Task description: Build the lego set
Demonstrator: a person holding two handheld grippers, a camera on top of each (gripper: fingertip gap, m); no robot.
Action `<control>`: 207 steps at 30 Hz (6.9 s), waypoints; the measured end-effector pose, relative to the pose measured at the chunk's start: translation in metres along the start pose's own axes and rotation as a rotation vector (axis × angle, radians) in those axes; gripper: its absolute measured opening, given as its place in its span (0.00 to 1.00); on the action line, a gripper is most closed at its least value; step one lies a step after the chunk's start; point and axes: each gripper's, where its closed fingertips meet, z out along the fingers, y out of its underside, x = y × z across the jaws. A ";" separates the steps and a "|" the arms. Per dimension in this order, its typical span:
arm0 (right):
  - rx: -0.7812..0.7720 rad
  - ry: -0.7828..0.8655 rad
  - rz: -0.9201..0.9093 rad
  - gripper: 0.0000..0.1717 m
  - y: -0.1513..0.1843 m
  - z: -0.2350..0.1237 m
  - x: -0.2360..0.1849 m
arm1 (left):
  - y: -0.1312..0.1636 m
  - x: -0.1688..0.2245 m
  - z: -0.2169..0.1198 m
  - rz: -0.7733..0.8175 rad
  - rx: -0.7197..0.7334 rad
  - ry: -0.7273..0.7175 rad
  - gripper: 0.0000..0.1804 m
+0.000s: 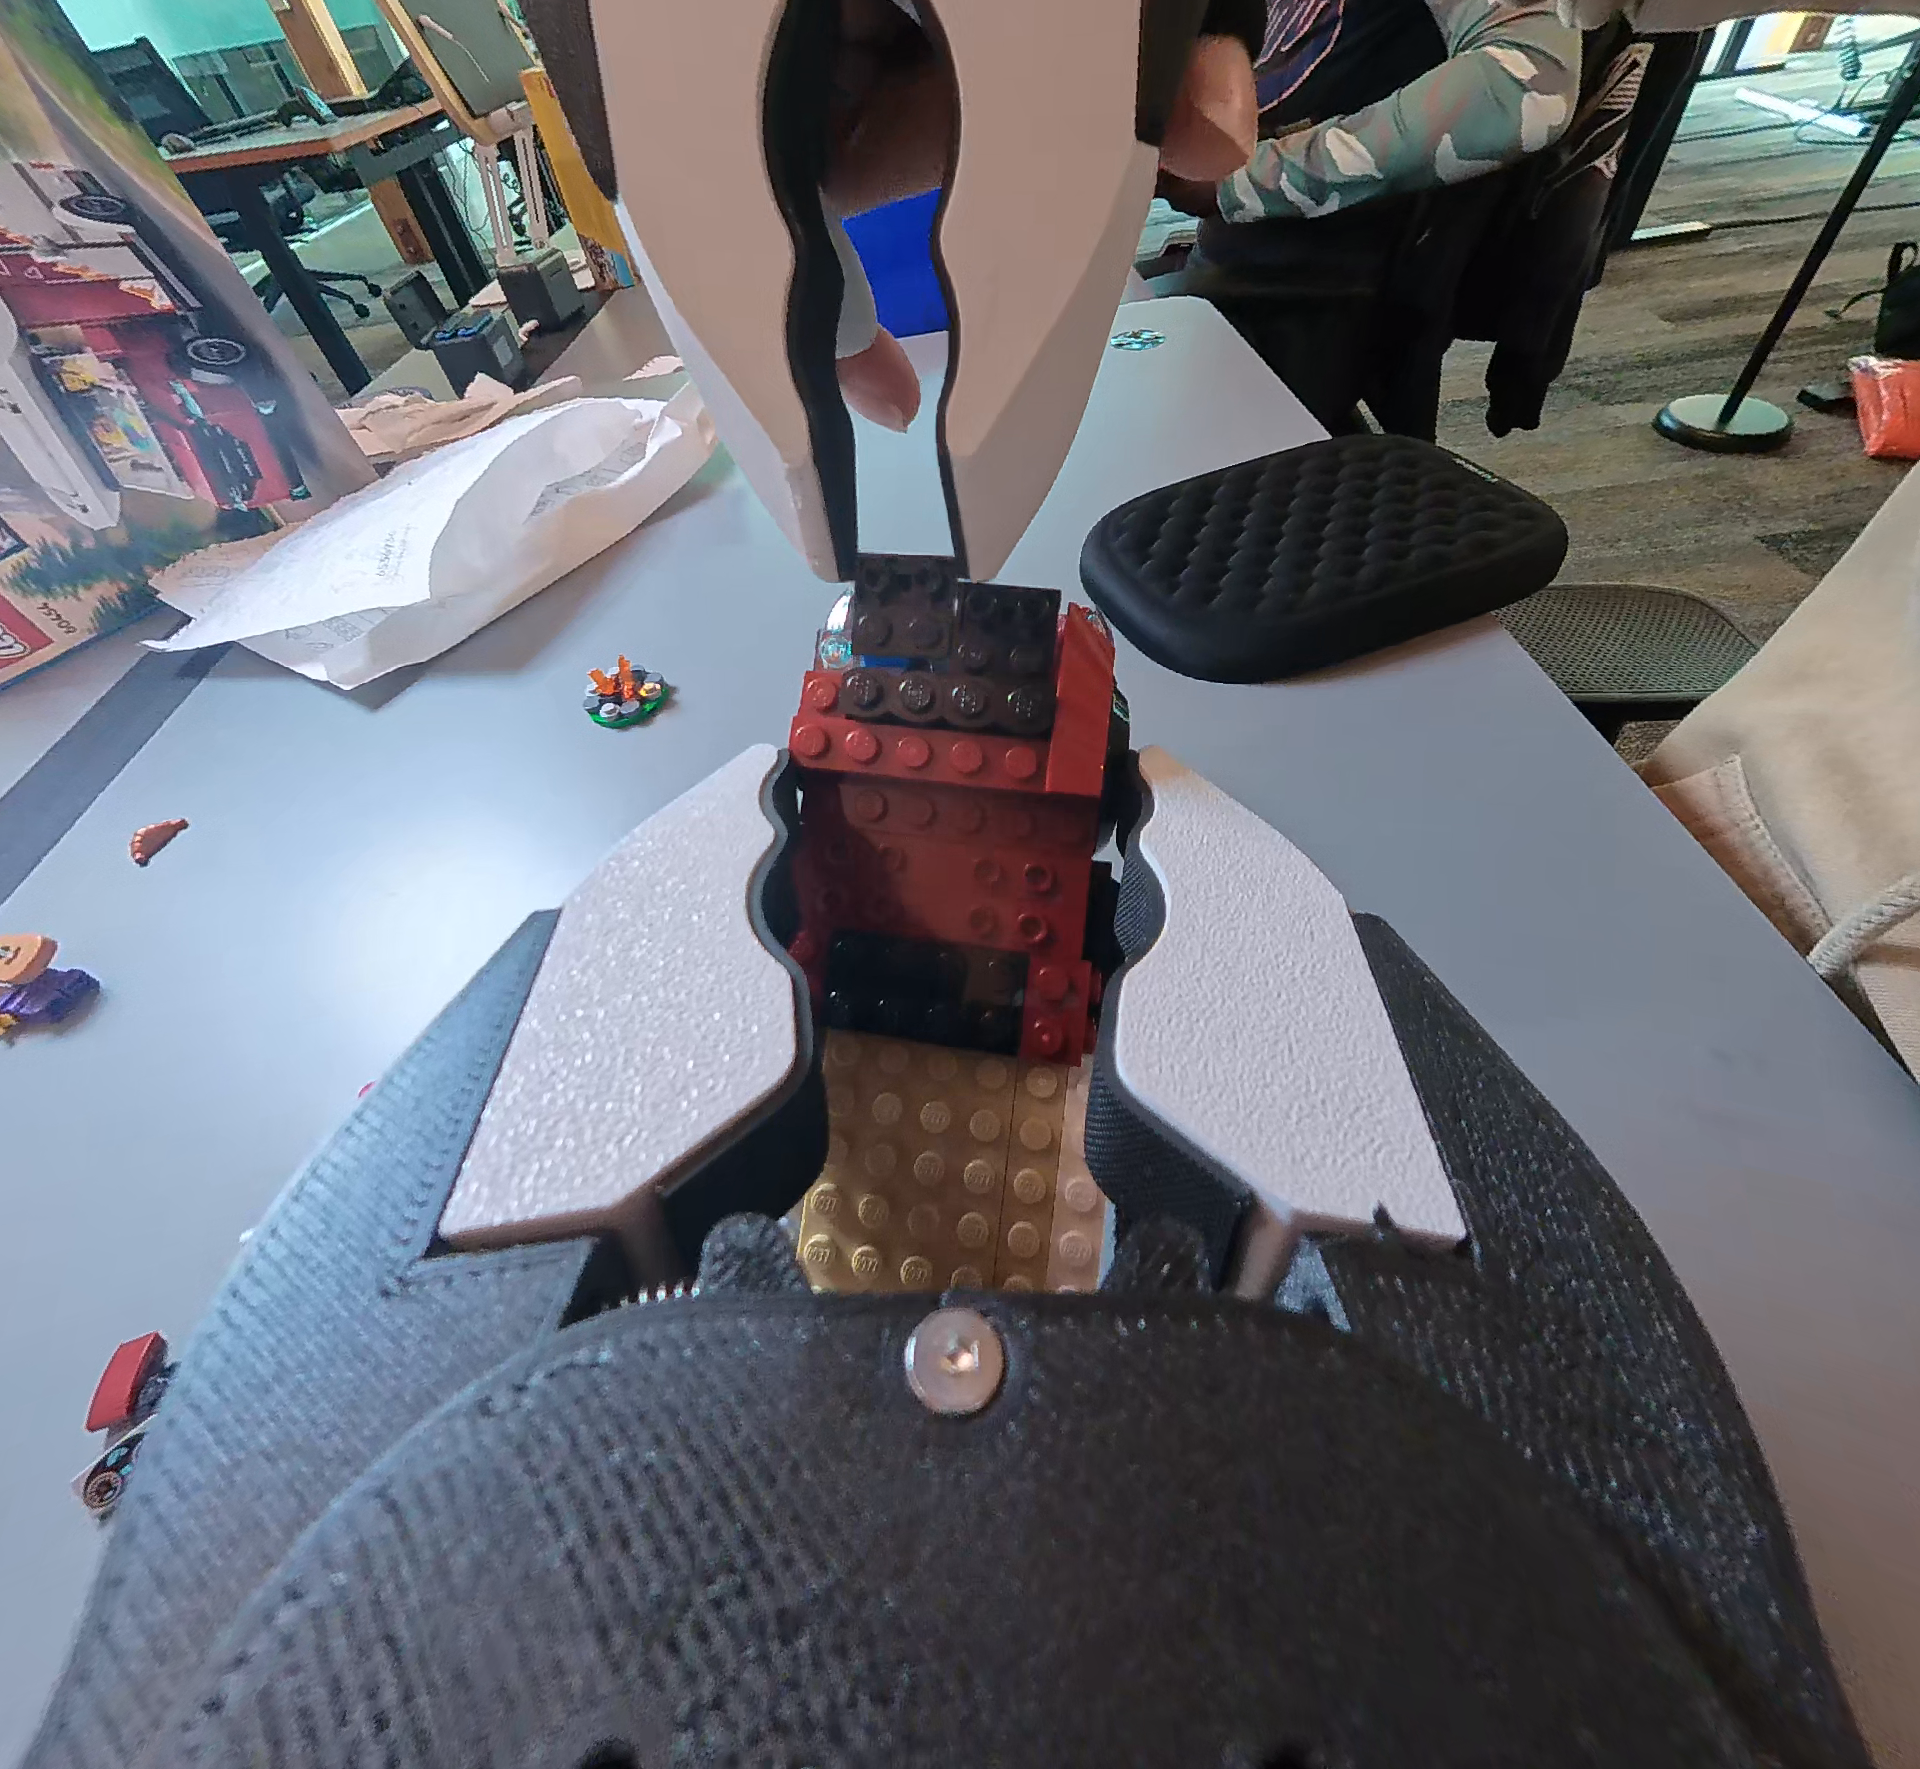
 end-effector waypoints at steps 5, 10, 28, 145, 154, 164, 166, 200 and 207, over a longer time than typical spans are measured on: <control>0.048 -0.022 0.021 0.12 -0.003 -0.001 0.000 | -0.001 0.000 -0.001 -0.008 0.007 0.004 0.33; 0.086 -0.012 0.004 0.11 -0.003 -0.007 0.003 | -0.002 -0.001 -0.002 -0.014 0.016 0.009 0.33; 0.112 -0.016 -0.023 0.03 -0.001 -0.002 0.004 | 0.000 0.002 -0.001 -0.007 0.008 0.020 0.33; -0.124 -0.222 -0.731 0.04 -0.035 -0.007 -0.067 | -0.022 0.069 -0.051 -0.199 0.164 0.679 0.33; -0.180 -0.178 -0.785 0.03 -0.033 -0.007 -0.067 | -0.023 0.068 -0.051 -0.213 0.166 0.685 0.33; -0.204 -0.132 -0.822 0.03 -0.031 -0.004 -0.071 | -0.020 0.070 -0.051 -0.203 0.144 0.689 0.32; -0.179 -0.123 -0.813 0.03 -0.031 -0.004 -0.071 | -0.020 0.069 -0.050 -0.203 0.143 0.687 0.32; 0.105 0.149 -0.973 0.03 0.039 0.076 -0.097 | 0.073 0.095 -0.013 0.246 -0.428 0.539 0.32; 0.141 0.222 -0.974 0.03 0.044 0.083 -0.097 | 0.082 0.095 -0.010 0.308 -0.452 0.519 0.33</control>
